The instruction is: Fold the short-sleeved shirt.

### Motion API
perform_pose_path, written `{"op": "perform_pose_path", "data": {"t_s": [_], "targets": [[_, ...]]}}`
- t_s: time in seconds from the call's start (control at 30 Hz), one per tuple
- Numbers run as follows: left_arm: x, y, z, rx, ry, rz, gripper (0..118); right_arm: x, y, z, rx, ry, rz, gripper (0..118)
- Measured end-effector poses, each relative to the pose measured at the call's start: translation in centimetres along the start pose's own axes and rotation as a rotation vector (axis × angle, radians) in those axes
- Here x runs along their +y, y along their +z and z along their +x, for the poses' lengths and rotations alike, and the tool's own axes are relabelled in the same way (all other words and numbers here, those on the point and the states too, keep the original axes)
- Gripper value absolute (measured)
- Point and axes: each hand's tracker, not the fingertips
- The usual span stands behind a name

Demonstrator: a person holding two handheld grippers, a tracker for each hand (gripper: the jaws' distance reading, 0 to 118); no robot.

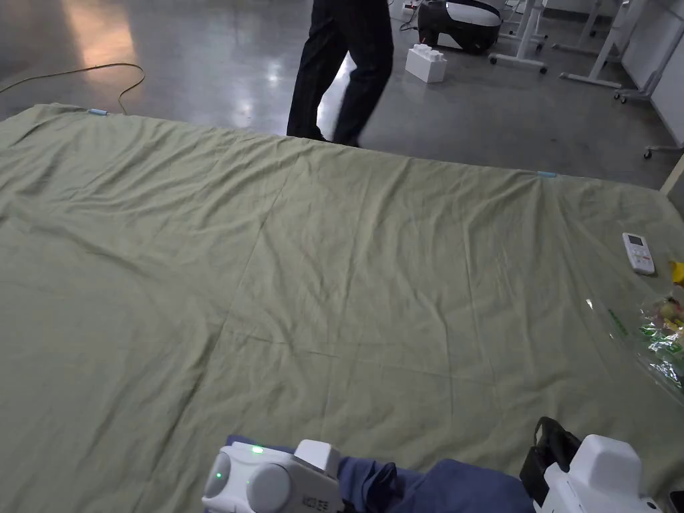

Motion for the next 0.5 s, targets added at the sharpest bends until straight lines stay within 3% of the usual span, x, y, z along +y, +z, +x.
{"op": "perform_pose_path", "data": {"t_s": [0.4, 0.43, 0.5], "targets": [[-0.1, -0.5, 0.5, 0.002, -0.028, -0.002, 20, -0.1, 0.2, -0.1, 0.006, -0.007, -0.002, 1], [-0.2, 0.3, 0.1, -0.015, -0.024, 0.003, 27, -0.1, 0.2, -0.1, 0.007, -0.008, -0.002, 1], [-0.2, 2.0, -1.3, -0.050, 0.000, 0.029, 57, 0.0, 0.3, 0.0, 0.008, -0.005, 0.000, 1]]}}
